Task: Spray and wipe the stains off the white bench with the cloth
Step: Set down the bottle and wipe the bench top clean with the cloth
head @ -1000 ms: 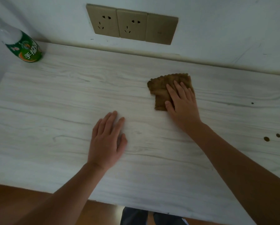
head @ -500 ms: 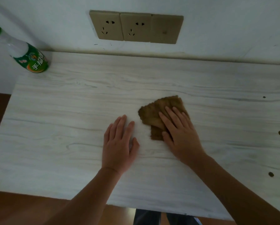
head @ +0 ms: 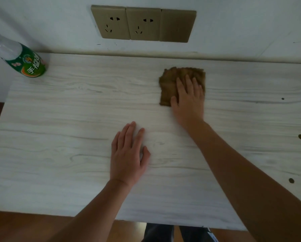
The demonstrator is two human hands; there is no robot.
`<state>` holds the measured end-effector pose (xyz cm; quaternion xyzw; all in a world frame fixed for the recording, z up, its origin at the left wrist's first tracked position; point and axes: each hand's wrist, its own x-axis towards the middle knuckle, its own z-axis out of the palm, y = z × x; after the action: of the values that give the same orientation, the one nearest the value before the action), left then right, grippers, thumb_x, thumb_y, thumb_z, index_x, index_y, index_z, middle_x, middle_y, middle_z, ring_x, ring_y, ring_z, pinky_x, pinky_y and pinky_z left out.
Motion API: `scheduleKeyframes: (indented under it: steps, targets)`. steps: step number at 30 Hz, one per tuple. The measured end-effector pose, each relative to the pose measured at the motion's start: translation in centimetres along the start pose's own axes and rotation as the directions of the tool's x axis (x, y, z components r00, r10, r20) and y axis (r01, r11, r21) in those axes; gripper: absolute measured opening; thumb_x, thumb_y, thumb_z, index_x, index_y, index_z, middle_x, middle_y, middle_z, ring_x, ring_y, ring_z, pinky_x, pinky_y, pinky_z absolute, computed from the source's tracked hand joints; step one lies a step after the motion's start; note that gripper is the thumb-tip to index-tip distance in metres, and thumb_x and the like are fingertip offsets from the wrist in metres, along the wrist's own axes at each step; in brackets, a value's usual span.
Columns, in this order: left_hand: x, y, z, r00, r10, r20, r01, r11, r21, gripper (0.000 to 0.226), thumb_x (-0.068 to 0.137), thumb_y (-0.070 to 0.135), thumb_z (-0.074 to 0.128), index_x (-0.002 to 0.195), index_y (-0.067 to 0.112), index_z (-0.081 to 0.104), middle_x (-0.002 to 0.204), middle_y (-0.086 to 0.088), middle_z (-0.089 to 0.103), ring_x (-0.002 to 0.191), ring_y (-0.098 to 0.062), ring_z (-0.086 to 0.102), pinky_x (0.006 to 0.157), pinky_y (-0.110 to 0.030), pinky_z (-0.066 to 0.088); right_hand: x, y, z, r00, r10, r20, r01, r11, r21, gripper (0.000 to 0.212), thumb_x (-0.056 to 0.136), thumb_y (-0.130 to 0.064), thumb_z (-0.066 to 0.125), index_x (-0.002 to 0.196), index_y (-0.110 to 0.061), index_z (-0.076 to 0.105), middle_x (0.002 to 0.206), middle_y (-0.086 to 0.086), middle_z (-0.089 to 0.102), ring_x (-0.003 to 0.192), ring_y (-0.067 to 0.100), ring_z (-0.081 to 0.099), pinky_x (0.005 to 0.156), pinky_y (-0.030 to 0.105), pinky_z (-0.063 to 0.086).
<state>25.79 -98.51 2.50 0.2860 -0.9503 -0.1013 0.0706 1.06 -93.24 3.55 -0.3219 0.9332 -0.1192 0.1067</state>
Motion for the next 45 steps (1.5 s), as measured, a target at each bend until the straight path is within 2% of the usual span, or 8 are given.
scheduleKeyframes:
  steps: [6,10,15,23,26,30,38,45]
  targets:
    - [0.1,0.2,-0.1,1.000,-0.011,0.023,0.011,1.000,0.004,0.056,0.096,0.036,0.047,0.148,0.015,0.051,0.162,-0.014,0.040,0.152,-0.031,0.034,0.123,-0.050,0.028,-7.6,-2.5,2.2,0.981,-0.191,-0.004,0.191,0.981,0.038,0.062,0.097,-0.038,0.036,0.155,-0.019,0.034,0.164,0.009,0.026,0.153,0.028,0.018,0.125,0.045,0.013]
    - [0.1,0.1,0.1,1.000,-0.004,0.006,0.004,1.000,0.003,0.057,0.096,0.037,0.045,0.146,0.012,0.053,0.160,-0.015,0.042,0.150,-0.032,0.036,0.121,-0.050,0.030,-14.4,0.0,1.9,0.973,-0.227,0.040,0.225,0.973,0.043,0.061,0.100,-0.039,0.041,0.157,-0.023,0.029,0.167,0.003,0.019,0.155,0.020,0.009,0.126,0.043,0.012]
    - [0.1,0.3,-0.2,1.000,-0.019,0.007,0.019,1.000,-0.017,0.057,0.094,0.035,0.045,0.145,0.012,0.052,0.160,-0.015,0.041,0.150,-0.034,0.035,0.119,-0.052,0.029,-18.1,6.8,-0.1,0.992,-0.113,0.051,0.112,0.993,0.033,0.063,0.101,-0.045,0.042,0.158,-0.027,0.024,0.168,-0.002,0.015,0.155,0.016,0.002,0.127,0.040,0.008]
    - [0.1,0.9,0.0,0.998,-0.032,-0.060,0.028,0.998,-0.056,0.057,0.088,0.034,0.048,0.140,0.012,0.056,0.155,-0.016,0.046,0.143,-0.039,0.042,0.111,-0.052,0.035,-19.3,17.0,-2.8,0.976,0.202,-0.086,-0.193,0.975,0.106,0.066,0.096,-0.044,0.045,0.157,-0.025,0.029,0.166,-0.001,0.020,0.154,0.021,0.009,0.125,0.046,0.013]
    - [0.0,1.6,0.2,0.996,-0.042,-0.084,0.040,0.999,-0.036,0.055,0.088,0.031,0.046,0.138,0.010,0.057,0.152,-0.018,0.048,0.140,-0.042,0.044,0.111,-0.053,0.036,-20.8,17.7,-2.9,0.970,0.228,-0.080,-0.217,0.968,0.123,0.066,0.097,-0.044,0.044,0.158,-0.025,0.027,0.167,-0.001,0.017,0.155,0.019,0.005,0.126,0.044,0.009]
    - [1.1,7.0,0.1,0.969,-0.234,-0.074,0.218,0.960,-0.177,0.055,0.086,0.032,0.045,0.135,0.010,0.054,0.148,-0.020,0.050,0.136,-0.043,0.044,0.112,-0.056,0.036,-22.4,19.4,-3.6,0.980,0.195,-0.034,-0.190,0.976,0.107,0.066,0.100,-0.046,0.044,0.159,-0.028,0.020,0.168,-0.005,0.009,0.155,0.016,-0.001,0.126,0.041,0.005]
    - [4.3,25.4,4.8,0.992,0.091,0.084,-0.073,0.978,-0.193,0.059,0.094,0.035,0.048,0.150,0.017,0.045,0.161,-0.012,0.039,0.148,-0.034,0.035,0.123,-0.052,0.024,-22.6,26.3,-5.7,0.971,0.231,-0.058,-0.225,0.970,0.090,0.066,0.100,-0.042,0.046,0.159,-0.030,0.020,0.168,-0.005,0.010,0.155,0.016,0.002,0.126,0.039,0.006]
    - [4.8,27.3,7.3,0.993,0.115,0.035,-0.113,0.992,-0.058,0.054,0.099,0.038,0.043,0.148,0.017,0.049,0.162,-0.012,0.038,0.153,-0.032,0.029,0.125,-0.055,0.016,-18.3,32.3,-7.8,0.929,0.350,-0.121,-0.338,0.935,0.108,0.068,0.096,-0.046,0.039,0.159,-0.025,0.023,0.167,0.001,0.015,0.155,0.022,0.006,0.126,0.044,0.008]
